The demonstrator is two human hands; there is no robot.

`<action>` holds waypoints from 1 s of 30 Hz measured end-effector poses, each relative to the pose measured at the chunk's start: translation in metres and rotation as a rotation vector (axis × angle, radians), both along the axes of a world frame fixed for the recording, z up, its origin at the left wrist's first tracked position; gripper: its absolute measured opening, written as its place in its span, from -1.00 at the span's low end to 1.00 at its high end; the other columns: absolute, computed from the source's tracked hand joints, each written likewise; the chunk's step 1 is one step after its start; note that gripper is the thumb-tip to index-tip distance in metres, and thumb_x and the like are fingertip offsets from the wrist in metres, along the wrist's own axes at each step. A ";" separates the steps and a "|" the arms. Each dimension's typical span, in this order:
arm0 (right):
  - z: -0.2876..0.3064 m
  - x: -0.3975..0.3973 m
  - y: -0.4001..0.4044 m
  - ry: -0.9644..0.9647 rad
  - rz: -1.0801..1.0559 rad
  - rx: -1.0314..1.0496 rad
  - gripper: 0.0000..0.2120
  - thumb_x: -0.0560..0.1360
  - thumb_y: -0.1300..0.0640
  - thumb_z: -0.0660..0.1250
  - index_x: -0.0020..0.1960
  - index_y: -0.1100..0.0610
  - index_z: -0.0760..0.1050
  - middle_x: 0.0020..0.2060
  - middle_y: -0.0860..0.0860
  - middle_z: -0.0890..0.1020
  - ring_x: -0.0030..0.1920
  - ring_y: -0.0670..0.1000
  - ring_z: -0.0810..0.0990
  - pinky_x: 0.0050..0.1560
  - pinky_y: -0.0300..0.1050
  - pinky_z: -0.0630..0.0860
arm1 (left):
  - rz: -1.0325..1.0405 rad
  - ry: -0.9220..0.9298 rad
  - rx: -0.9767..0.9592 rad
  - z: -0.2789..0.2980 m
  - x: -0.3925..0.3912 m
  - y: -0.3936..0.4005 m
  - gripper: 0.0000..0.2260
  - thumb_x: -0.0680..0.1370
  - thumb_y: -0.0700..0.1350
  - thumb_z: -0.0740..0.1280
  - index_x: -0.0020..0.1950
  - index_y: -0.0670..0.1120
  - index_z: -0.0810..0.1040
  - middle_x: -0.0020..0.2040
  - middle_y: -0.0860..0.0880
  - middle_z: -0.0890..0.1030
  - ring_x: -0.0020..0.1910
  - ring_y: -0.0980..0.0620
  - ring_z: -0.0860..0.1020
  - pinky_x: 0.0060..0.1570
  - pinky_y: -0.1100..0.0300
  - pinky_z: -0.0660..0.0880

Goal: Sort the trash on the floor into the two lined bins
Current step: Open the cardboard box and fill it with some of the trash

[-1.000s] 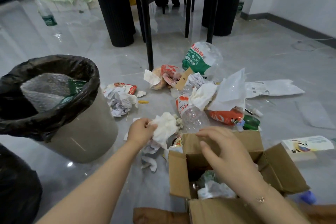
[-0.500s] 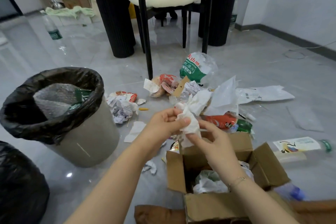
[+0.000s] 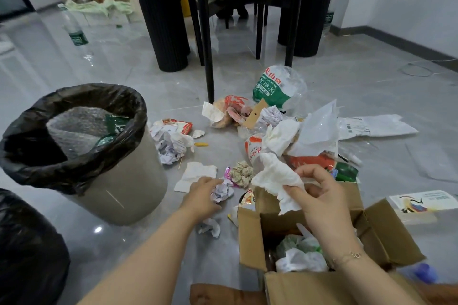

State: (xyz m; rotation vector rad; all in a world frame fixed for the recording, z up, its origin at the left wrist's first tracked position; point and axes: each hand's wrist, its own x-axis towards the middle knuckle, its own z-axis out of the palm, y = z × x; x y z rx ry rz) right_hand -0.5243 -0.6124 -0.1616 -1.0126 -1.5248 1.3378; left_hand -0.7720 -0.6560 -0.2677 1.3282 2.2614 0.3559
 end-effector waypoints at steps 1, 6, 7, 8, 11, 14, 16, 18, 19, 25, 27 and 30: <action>-0.001 0.000 0.001 -0.011 0.003 0.003 -0.85 0.42 0.28 0.43 -0.15 0.07 0.52 -0.28 0.07 0.61 -0.22 0.28 0.57 -0.27 0.08 0.50 | -0.032 0.044 -0.014 -0.004 0.002 0.003 -0.42 0.43 -0.10 0.42 0.42 0.08 0.36 0.40 0.01 0.34 0.38 -0.06 0.30 0.33 0.05 0.31; -0.009 -0.004 0.004 -0.053 0.014 -0.021 -0.86 0.45 0.26 0.41 -0.11 0.06 0.51 -0.26 -0.01 0.64 -0.23 0.16 0.59 -0.23 0.04 0.52 | 0.121 0.023 0.151 -0.002 -0.002 0.010 -0.67 0.48 -0.10 0.40 0.23 -0.02 0.50 0.17 -0.07 0.53 0.12 -0.06 0.52 -0.03 0.20 0.41; -0.010 -0.004 0.005 -0.056 0.002 -0.040 -0.85 0.45 0.26 0.40 -0.08 0.06 0.49 -0.27 -0.04 0.65 -0.25 0.11 0.59 -0.24 0.00 0.51 | 0.183 -0.089 0.219 0.006 -0.003 0.009 -0.70 0.46 -0.12 0.44 0.18 -0.04 0.53 0.10 -0.05 0.56 0.07 -0.03 0.55 -0.09 0.23 0.43; -0.011 -0.004 0.006 -0.043 -0.015 -0.065 -0.81 0.45 0.28 0.40 -0.04 0.06 0.45 -0.28 -0.06 0.64 -0.25 0.05 0.59 -0.24 -0.02 0.51 | 0.240 -0.237 0.289 0.017 -0.003 0.007 -0.71 0.45 -0.14 0.47 0.15 -0.05 0.55 0.03 -0.01 0.58 0.00 0.03 0.57 -0.16 0.29 0.46; -0.010 -0.003 0.009 0.038 -0.072 -0.113 -0.70 0.45 0.35 0.38 0.04 0.10 0.34 -0.17 -0.07 0.55 -0.29 -0.20 0.59 -0.31 -0.29 0.51 | 0.288 -0.604 0.408 0.067 0.004 -0.001 -0.71 0.45 -0.11 0.49 0.13 -0.01 0.54 0.00 0.06 0.59 -0.05 0.12 0.59 -0.18 0.36 0.49; -0.006 0.001 0.011 0.065 -0.119 -0.115 -0.76 0.46 0.37 0.37 -0.04 0.12 0.38 -0.15 -0.02 0.50 -0.35 -0.27 0.56 -0.37 -0.42 0.44 | 0.233 -0.775 0.516 0.112 0.022 -0.006 -0.71 0.43 -0.07 0.50 0.11 0.04 0.56 0.06 0.06 0.62 0.00 0.11 0.63 0.03 0.26 0.53; -0.004 0.003 0.011 0.085 -0.122 -0.136 -0.82 0.46 0.32 0.38 -0.13 0.09 0.43 -0.23 -0.01 0.51 -0.26 -0.08 0.52 -0.28 -0.28 0.43 | 0.180 -0.807 0.584 0.133 0.044 -0.007 -0.73 0.42 -0.13 0.51 0.05 0.09 0.57 0.01 0.11 0.62 -0.09 0.29 0.62 -0.09 0.40 0.53; 0.001 0.007 0.009 0.113 -0.121 -0.171 -0.87 0.47 0.28 0.39 -0.12 0.08 0.50 -0.25 -0.03 0.52 -0.20 -0.01 0.47 -0.19 -0.20 0.41 | 0.084 -0.716 0.618 0.142 0.069 -0.009 -0.71 0.40 -0.16 0.53 0.03 0.11 0.59 0.00 0.12 0.63 -0.03 0.27 0.60 -0.08 0.35 0.55; 0.003 0.008 0.008 0.127 -0.110 -0.188 -0.88 0.48 0.27 0.38 -0.09 0.07 0.53 -0.21 -0.05 0.55 -0.16 -0.02 0.50 -0.15 -0.20 0.43 | 0.041 -0.668 0.625 0.142 0.080 -0.009 -0.70 0.39 -0.14 0.54 0.05 0.11 0.60 0.02 0.13 0.64 0.02 0.21 0.60 -0.02 0.25 0.57; 0.017 0.009 -0.004 0.238 -0.079 -0.272 -0.84 0.45 0.07 0.41 0.04 0.01 0.60 0.00 -0.08 0.66 0.09 -0.13 0.58 0.12 -0.16 0.45 | -0.007 -0.430 0.693 0.131 0.114 -0.016 -0.68 0.38 -0.10 0.54 0.03 0.19 0.58 0.00 0.31 0.60 0.02 0.31 0.52 -0.03 0.42 0.42; 0.018 0.013 -0.005 0.215 -0.105 -0.276 -0.75 0.40 -0.01 0.45 0.06 0.00 0.59 0.00 -0.05 0.66 0.08 -0.09 0.59 0.02 -0.16 0.48 | -0.032 -0.407 0.724 0.132 0.120 -0.015 -0.67 0.36 -0.11 0.55 0.03 0.20 0.60 0.03 0.29 0.59 0.04 0.32 0.51 -0.02 0.46 0.40; 0.017 0.018 -0.003 0.233 -0.150 -0.336 -0.72 0.38 -0.01 0.48 0.04 0.08 0.60 -0.04 0.11 0.69 0.03 0.11 0.65 0.07 0.11 0.58 | -0.095 -0.526 0.638 0.138 0.122 -0.016 -0.56 0.37 -0.21 0.54 0.15 0.18 0.60 0.11 0.21 0.59 0.07 0.20 0.53 0.05 0.35 0.47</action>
